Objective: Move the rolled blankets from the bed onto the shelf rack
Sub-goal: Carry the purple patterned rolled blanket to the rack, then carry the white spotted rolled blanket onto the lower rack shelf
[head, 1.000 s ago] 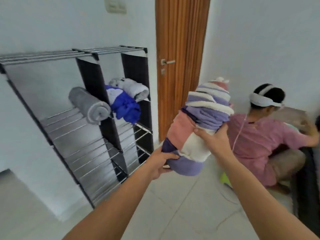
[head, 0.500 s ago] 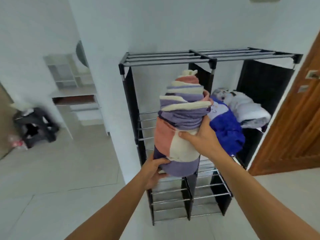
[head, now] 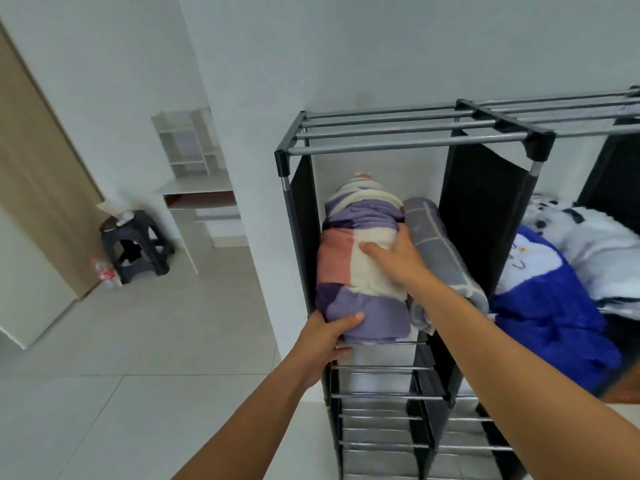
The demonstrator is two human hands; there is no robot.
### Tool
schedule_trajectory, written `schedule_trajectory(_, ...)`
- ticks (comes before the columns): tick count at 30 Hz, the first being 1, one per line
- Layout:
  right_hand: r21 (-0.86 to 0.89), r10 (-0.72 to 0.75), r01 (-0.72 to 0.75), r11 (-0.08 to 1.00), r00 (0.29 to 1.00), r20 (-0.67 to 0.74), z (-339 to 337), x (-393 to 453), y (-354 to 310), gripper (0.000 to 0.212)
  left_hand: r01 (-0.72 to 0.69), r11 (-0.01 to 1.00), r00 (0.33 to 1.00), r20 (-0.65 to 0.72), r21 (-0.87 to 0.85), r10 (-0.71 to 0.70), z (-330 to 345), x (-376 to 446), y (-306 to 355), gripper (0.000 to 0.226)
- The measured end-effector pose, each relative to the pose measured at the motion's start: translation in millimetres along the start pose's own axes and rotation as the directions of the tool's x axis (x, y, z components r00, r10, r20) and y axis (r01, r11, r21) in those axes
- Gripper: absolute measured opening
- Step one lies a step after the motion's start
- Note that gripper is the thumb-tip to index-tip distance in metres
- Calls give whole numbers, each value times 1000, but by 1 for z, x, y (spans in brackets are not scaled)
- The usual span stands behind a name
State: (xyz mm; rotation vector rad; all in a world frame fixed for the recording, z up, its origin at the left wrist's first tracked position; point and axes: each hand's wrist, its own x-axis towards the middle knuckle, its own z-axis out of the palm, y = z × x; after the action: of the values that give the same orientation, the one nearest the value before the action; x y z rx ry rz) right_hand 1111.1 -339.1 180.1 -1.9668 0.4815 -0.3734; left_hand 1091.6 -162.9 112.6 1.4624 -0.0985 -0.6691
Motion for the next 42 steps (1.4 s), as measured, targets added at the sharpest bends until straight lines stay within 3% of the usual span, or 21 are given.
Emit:
schedule_trajectory(2,-27,26,-26,999,1000,15,7,6,5,93,69,998,998,-6,-4,-69,-1,12,4,54)
schedule_trajectory(5,-99,46,-43,994,999,29,19,7,15,90,157,987,988,7,-34,-157,-3,22,10,34)
schedule_trajectory(9,-161,40,-33,986,998,40,26,10,14,86,173,983,985,13,-62,-173,-8,34,18,22)
schedule_trajectory(15,-76,15,-15,997,1000,0,25,19,-1,77,20,994,998,-56,-110,-26,3,41,22,34)
schedule_trajectory(17,-37,25,-25,999,1000,-10,24,17,-1,69,43,993,997,-64,-113,-51,5,43,20,43)
schedule_trajectory(23,-199,-12,13,980,1000,4,26,-2,15,59,117,992,993,-19,-55,-118,-5,47,14,56)
schedule_trajectory(26,-148,-6,4,989,1000,-10,22,-16,10,56,81,997,997,1,-12,-81,-10,38,6,55)
schedule_trajectory(29,-102,-28,26,994,999,-17,18,-46,15,47,22,997,998,-60,-78,-27,-12,21,-15,43)
schedule_trajectory(32,-31,1,-3,1000,998,-64,9,-86,36,36,103,990,993,-41,-99,-107,-7,12,-43,35)
schedule_trajectory(34,44,123,-119,992,988,-96,0,-116,64,29,202,979,979,32,36,-203,5,12,-68,27)
schedule_trajectory(36,96,273,-261,960,952,-139,-12,-155,103,21,273,931,937,150,243,-314,24,12,-93,17)
schedule_trajectory(38,184,443,-410,893,872,-207,-30,-208,141,12,258,856,872,273,449,-405,54,11,-117,16)
schedule_trajectory(40,357,629,-529,770,724,-282,-51,-274,166,12,175,776,803,368,606,-469,95,2,-140,18)
schedule_trajectory(42,545,762,-540,641,532,-368,-72,-349,180,14,86,728,712,470,680,-522,143,-21,-163,18)
